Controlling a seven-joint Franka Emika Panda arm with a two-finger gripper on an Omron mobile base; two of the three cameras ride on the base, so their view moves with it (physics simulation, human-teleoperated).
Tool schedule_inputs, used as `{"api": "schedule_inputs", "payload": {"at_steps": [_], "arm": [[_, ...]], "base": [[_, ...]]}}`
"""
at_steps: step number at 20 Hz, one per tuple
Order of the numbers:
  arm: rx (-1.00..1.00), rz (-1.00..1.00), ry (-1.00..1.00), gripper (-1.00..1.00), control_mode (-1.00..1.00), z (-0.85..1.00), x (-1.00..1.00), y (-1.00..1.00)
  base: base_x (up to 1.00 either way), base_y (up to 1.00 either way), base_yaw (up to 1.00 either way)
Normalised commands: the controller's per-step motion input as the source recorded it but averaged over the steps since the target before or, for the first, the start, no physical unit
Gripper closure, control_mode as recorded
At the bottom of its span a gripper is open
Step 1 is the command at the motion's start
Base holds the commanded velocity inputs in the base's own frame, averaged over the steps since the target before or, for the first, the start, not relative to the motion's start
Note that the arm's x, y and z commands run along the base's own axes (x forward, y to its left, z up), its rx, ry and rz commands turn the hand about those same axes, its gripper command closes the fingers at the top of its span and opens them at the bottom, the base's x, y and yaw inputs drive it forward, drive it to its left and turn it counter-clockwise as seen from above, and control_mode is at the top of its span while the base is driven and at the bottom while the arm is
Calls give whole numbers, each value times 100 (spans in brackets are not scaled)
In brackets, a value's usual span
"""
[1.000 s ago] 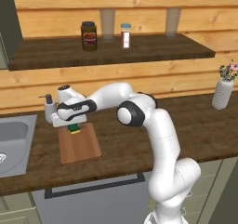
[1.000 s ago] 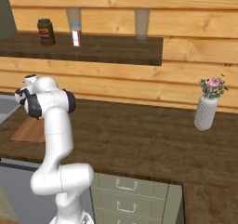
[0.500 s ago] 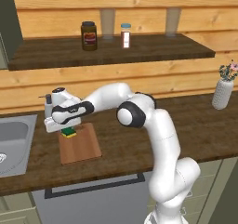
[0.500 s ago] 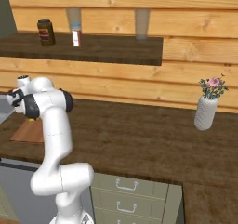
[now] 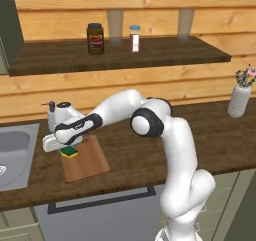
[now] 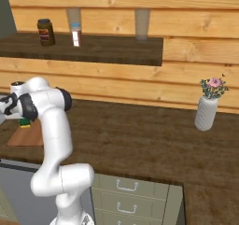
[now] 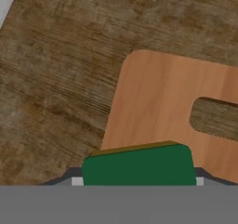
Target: Pick up the sponge from the counter and clean the cutting board by briefly scrubbing or pressing down on the cutting board. Once finished, release the sponge.
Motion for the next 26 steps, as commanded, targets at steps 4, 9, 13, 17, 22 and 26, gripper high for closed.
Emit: {"api": "schedule_inputs", "payload": {"at_steps": [4,9,13,17,22,26], "arm": [[0,1,-4,100,-100,-20,-56,0],[-4,0,-7,100,-100,-7,-58,-9],[-13,-2,-8,100,-100,-14,-13,-10],[-5,-9,-4,100,-100,-19,2,-34],[3,-7,0,100,-100,-23,19,-76],[10,-5,0,100,-100,-29,24,-89]], "base": [[0,0,0],[0,0,0],[0,0,0],[0,0,0],[0,0,0],[0,0,0]]}}
